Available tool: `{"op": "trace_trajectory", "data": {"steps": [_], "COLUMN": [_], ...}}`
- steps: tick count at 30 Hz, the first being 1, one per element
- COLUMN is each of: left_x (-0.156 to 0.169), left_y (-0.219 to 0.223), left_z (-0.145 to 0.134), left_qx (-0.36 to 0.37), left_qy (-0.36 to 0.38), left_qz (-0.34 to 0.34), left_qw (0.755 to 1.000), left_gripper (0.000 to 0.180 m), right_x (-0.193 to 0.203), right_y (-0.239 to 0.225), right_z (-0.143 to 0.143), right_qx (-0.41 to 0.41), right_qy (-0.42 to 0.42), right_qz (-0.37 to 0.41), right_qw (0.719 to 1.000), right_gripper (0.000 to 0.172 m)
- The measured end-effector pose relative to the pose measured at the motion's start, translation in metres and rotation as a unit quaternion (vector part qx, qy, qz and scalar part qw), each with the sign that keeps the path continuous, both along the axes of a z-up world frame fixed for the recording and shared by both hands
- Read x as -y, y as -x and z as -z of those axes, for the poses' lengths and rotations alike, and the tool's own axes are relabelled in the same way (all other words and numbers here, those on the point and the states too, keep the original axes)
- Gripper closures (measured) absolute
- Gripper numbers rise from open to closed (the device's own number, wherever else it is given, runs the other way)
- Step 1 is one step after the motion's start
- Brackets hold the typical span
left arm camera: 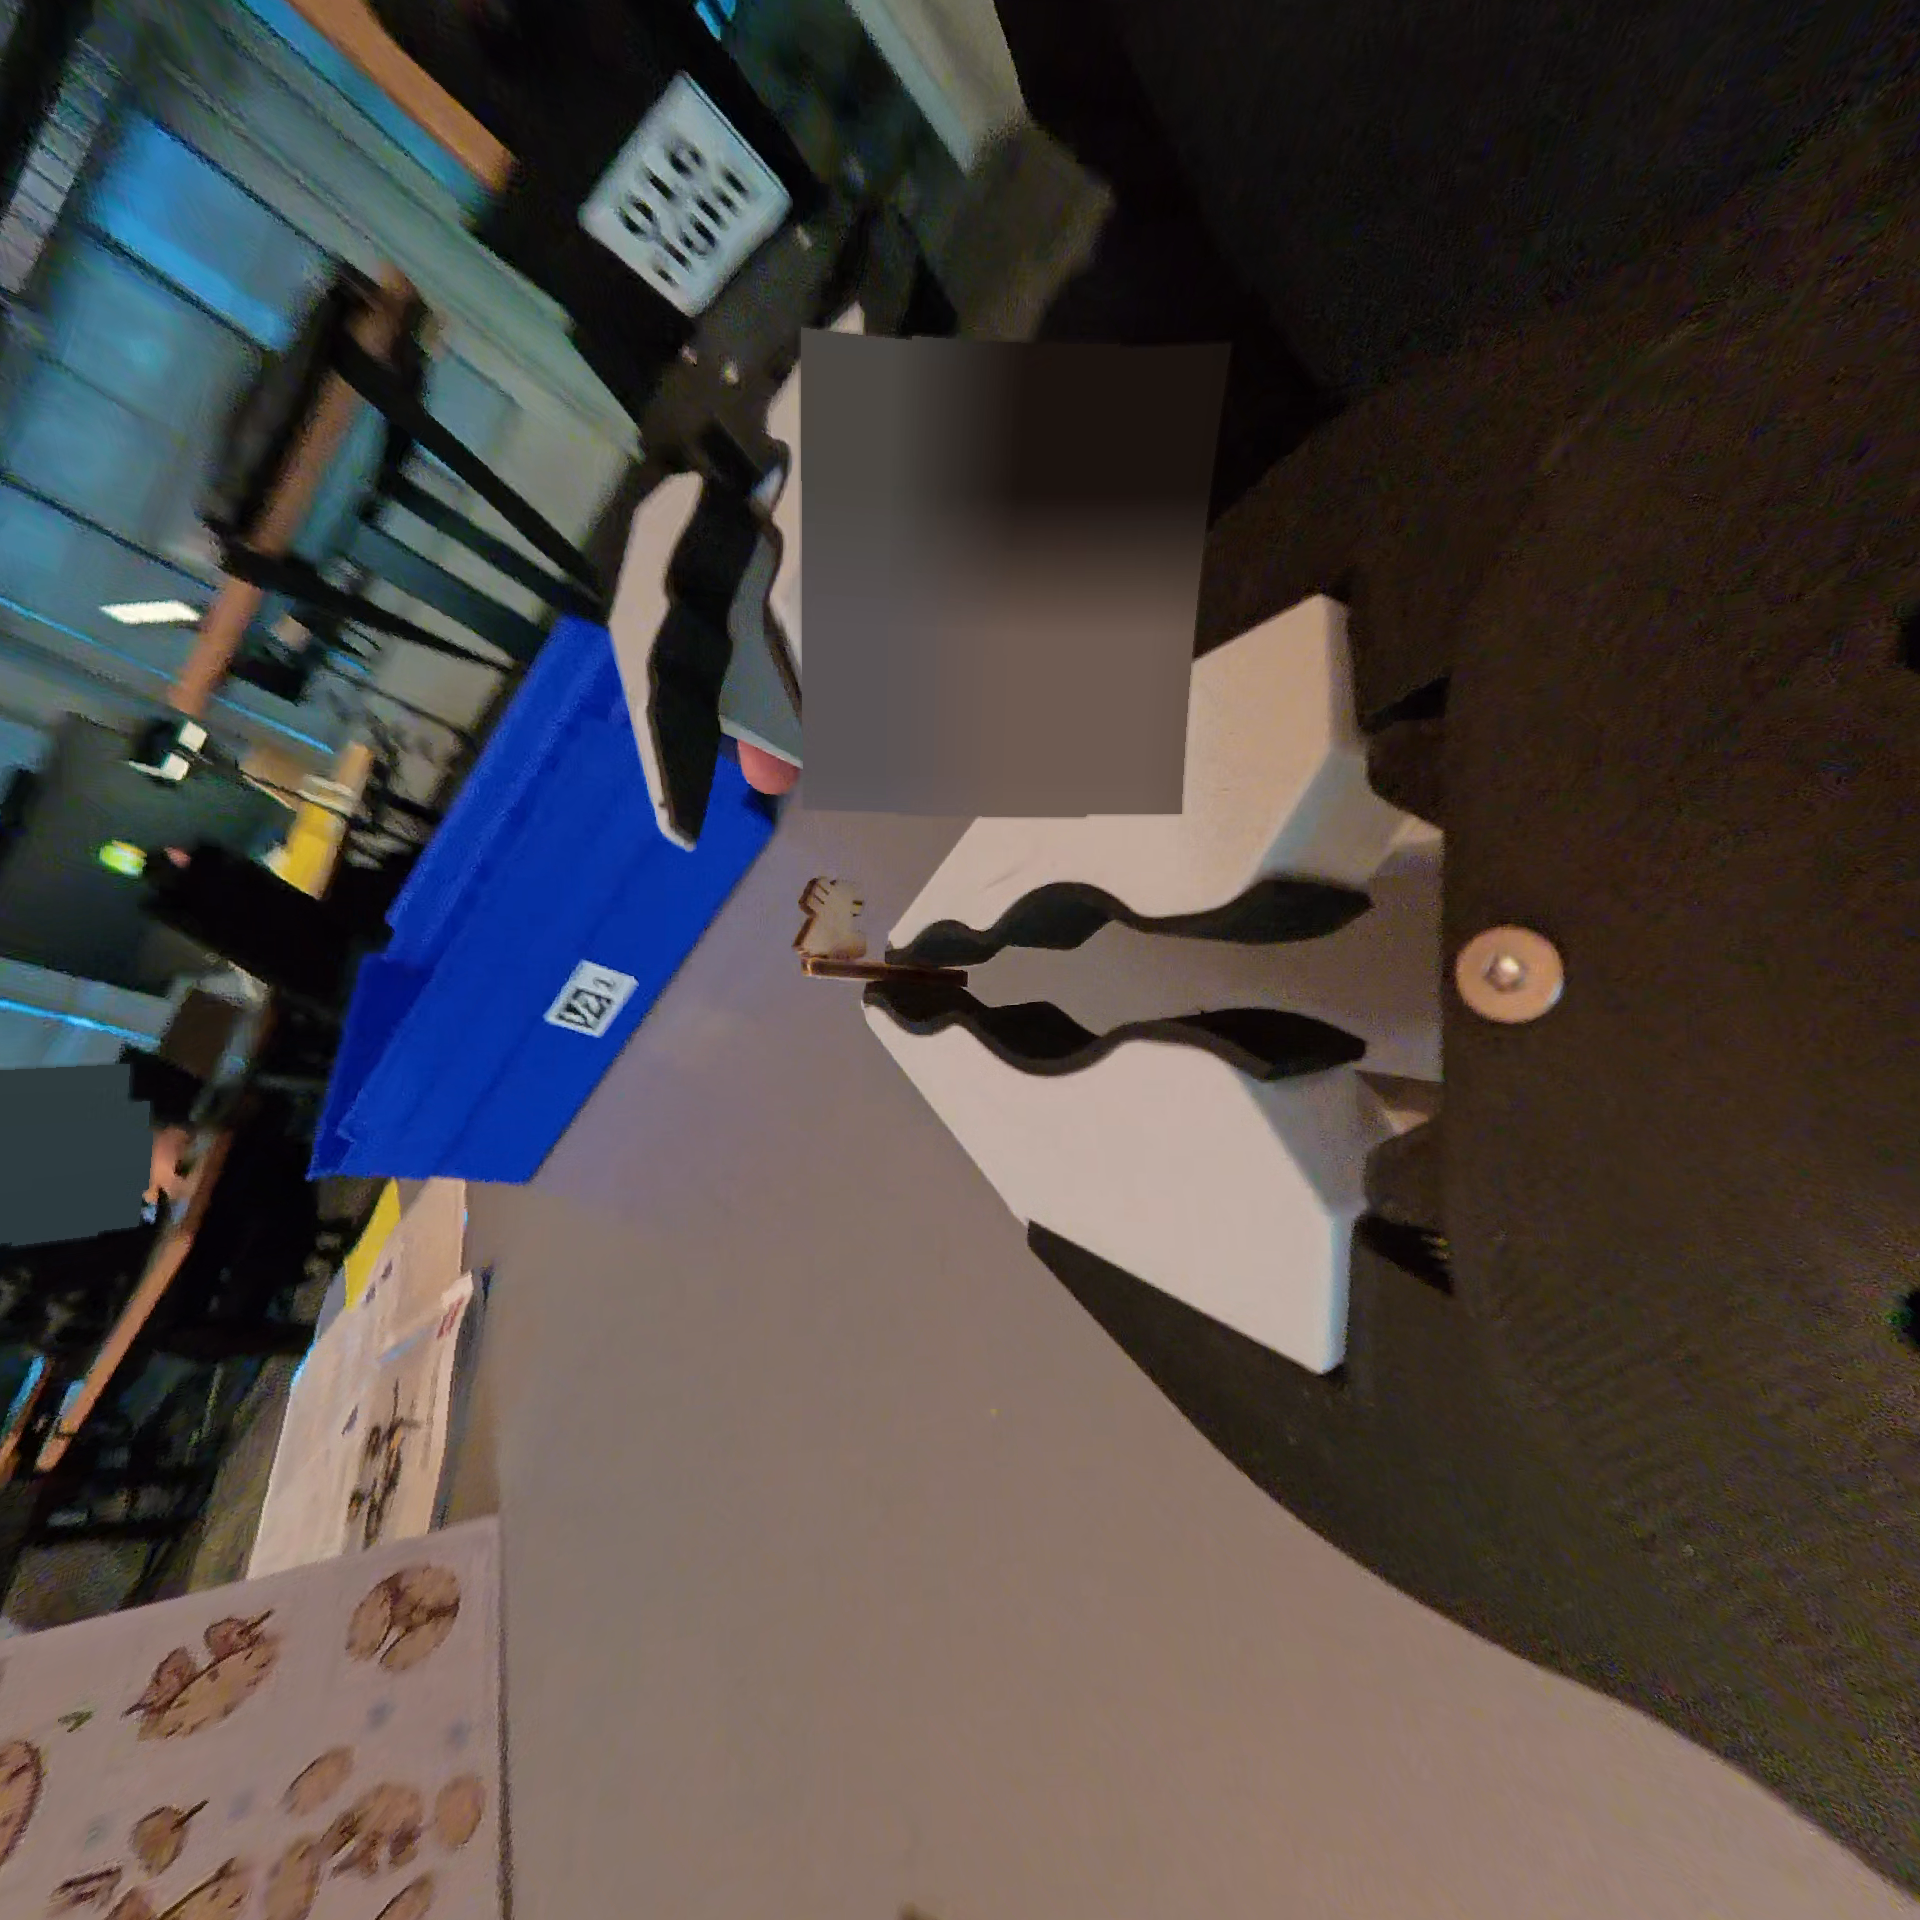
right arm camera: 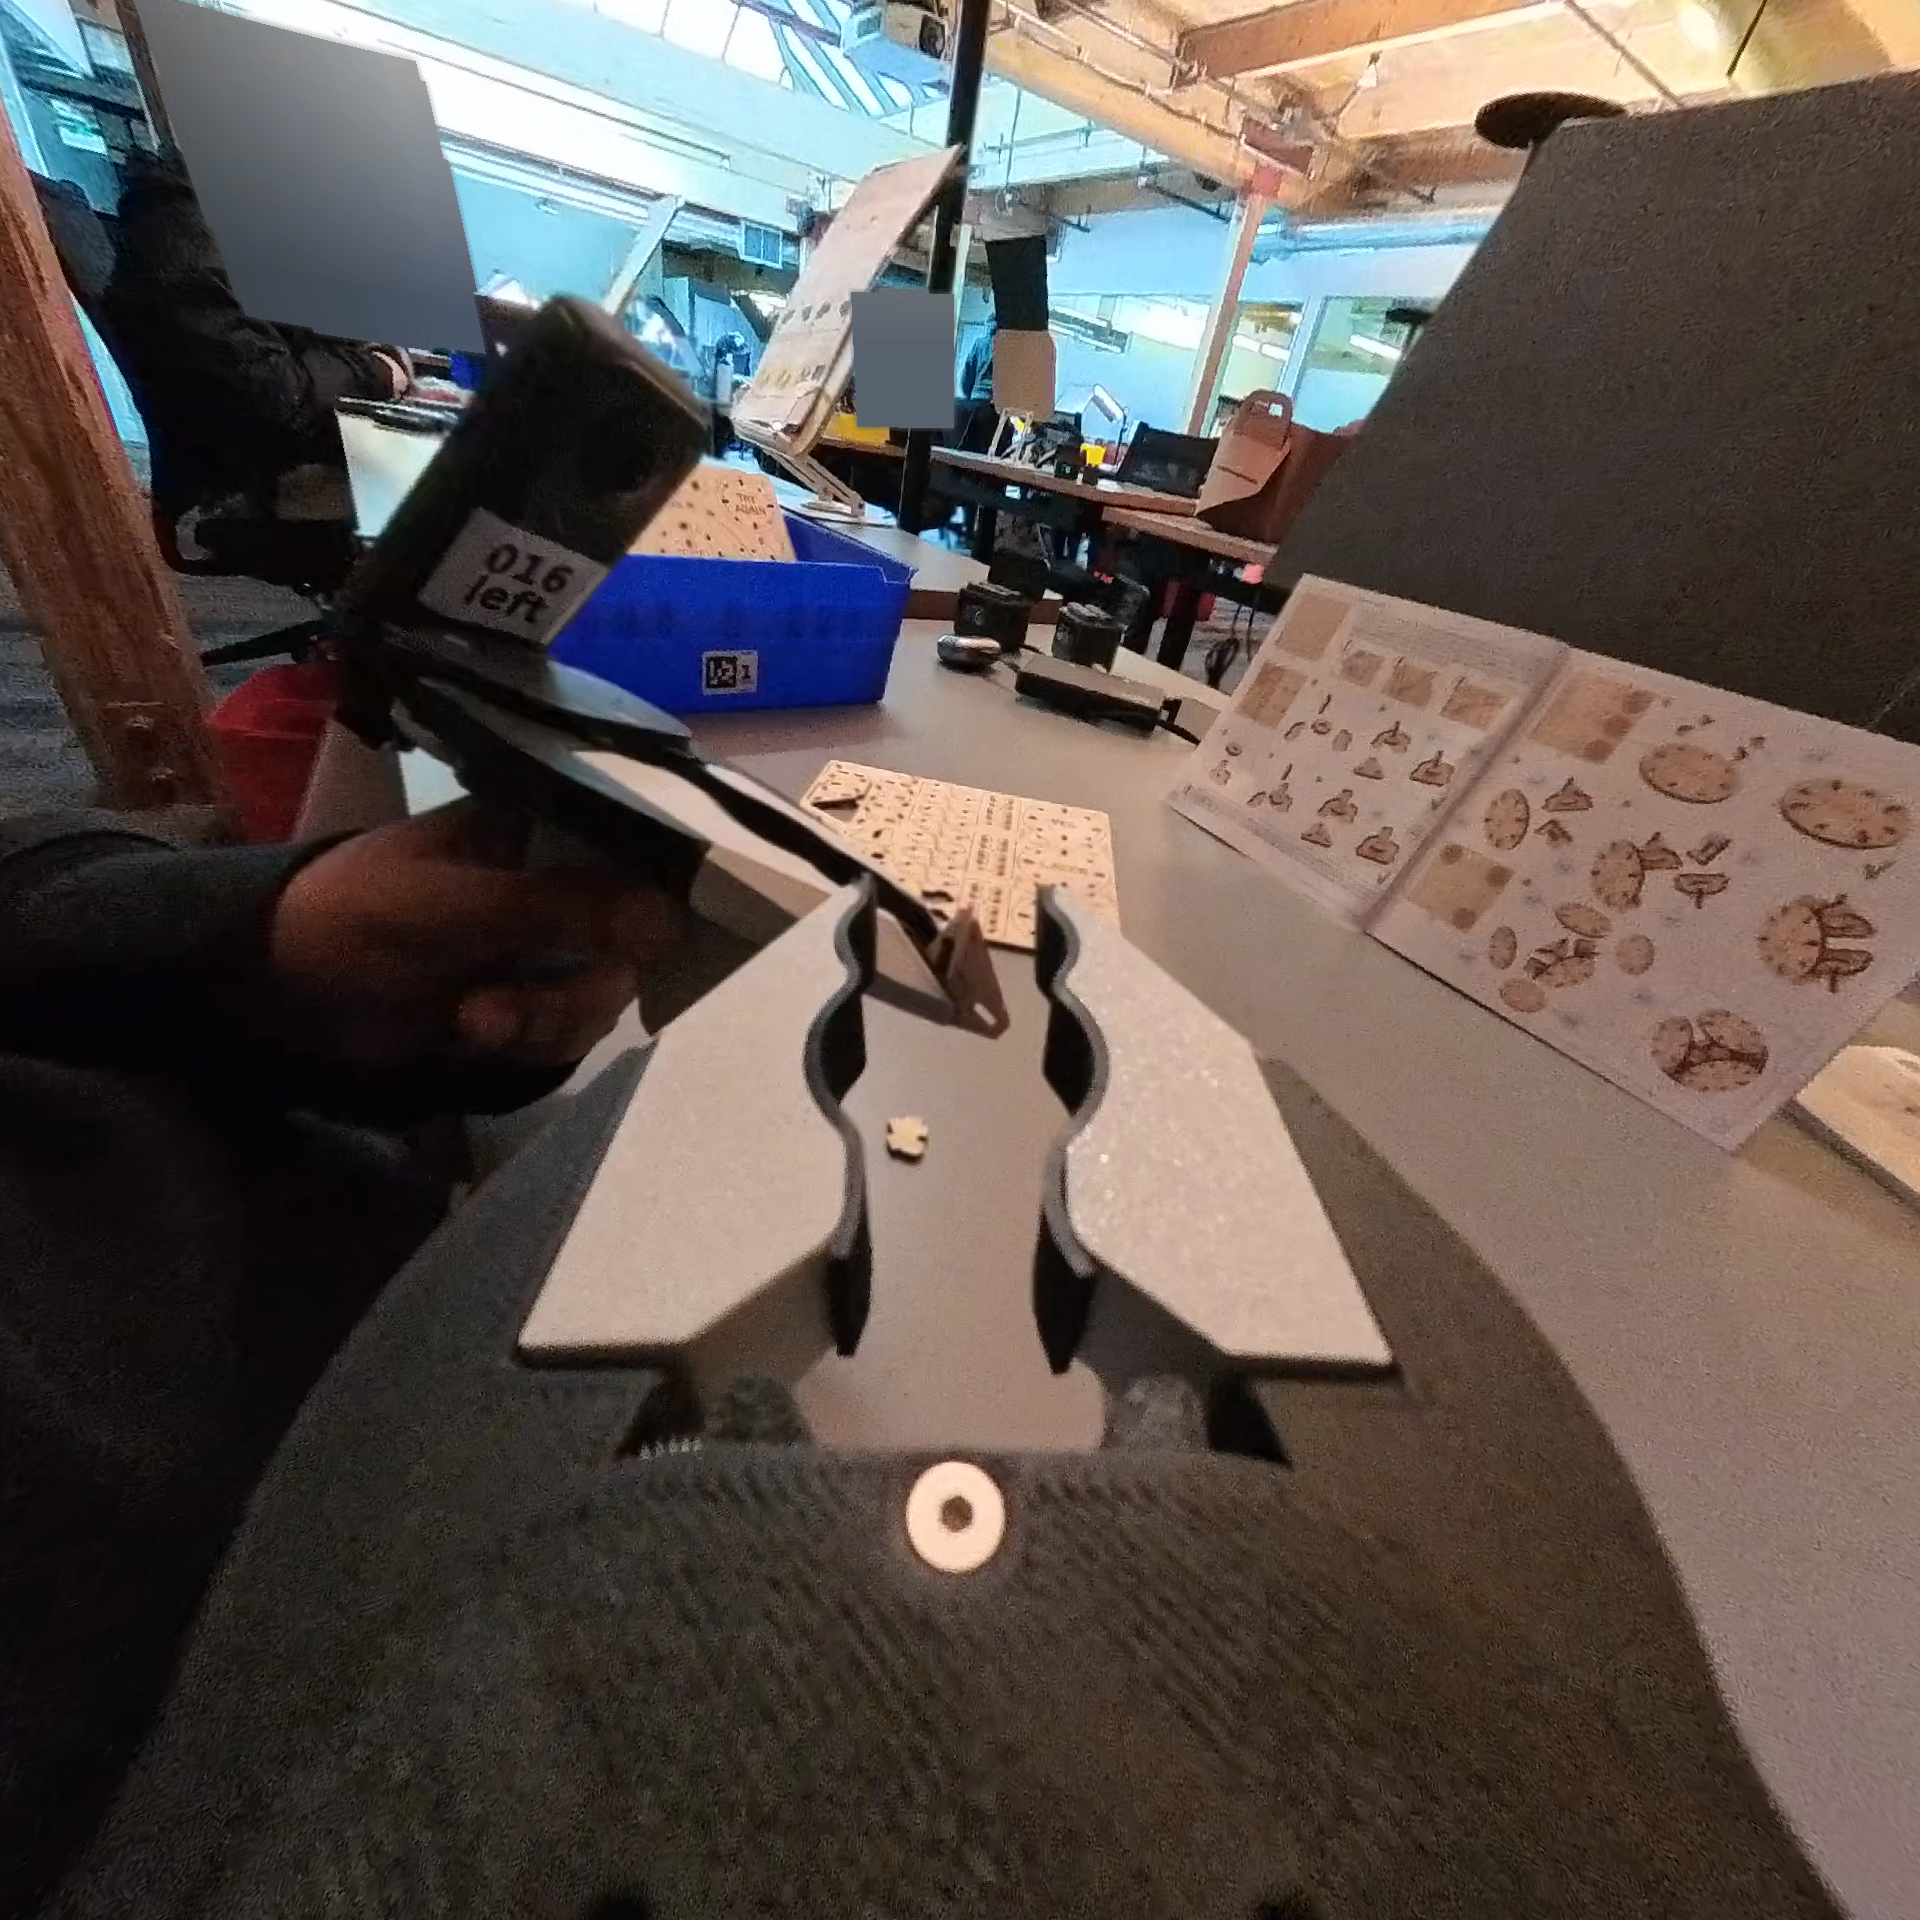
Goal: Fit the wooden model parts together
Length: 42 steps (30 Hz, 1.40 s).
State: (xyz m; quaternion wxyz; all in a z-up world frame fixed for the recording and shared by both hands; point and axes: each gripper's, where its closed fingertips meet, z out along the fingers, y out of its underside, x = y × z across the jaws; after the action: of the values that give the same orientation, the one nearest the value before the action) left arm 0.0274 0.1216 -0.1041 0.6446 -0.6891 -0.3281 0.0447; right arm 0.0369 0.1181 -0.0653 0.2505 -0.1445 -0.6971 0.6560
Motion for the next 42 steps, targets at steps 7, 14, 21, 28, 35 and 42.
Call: {"op": "trace_trajectory", "data": {"steps": [7,14,21,28,35,42], "left_x": [-0.004,-0.001,-0.002,0.018,0.061,0.108], "left_y": [-0.002,0.001,0.004,0.019,0.045,0.067], "left_z": [0.006,0.010,0.010,0.005,-0.008,-0.028], "left_qx": [-0.103,-0.166,-0.163,-0.137,-0.094,-0.108], "left_qy": [0.139,0.213,0.204,0.131,0.071,-0.007], "left_qz": [-0.035,-0.063,-0.064,-0.072,-0.074,-0.134], "left_qw": [0.984,0.961,0.963,0.979,0.990,0.985], "left_gripper": [0.180,0.180,0.179,0.179,0.180,0.179], "right_x": [0.003,0.003,0.004,0.025,0.069,0.118], "right_y": [0.004,0.007,0.010,0.027,0.052,0.073], "right_z": [0.018,0.024,0.033,0.028,0.017,-0.003], "right_qx": [0.051,0.030,0.037,0.094,0.097,0.098], "right_qy": [-0.013,-0.053,-0.064,-0.019,-0.042,-0.056], "right_qz": [-0.004,0.017,0.021,-0.017,-0.060,-0.116], "right_qw": [0.999,0.998,0.997,0.995,0.993,0.987], "right_gripper": [0.172,0.167,0.170,0.171,0.169,0.170]}}
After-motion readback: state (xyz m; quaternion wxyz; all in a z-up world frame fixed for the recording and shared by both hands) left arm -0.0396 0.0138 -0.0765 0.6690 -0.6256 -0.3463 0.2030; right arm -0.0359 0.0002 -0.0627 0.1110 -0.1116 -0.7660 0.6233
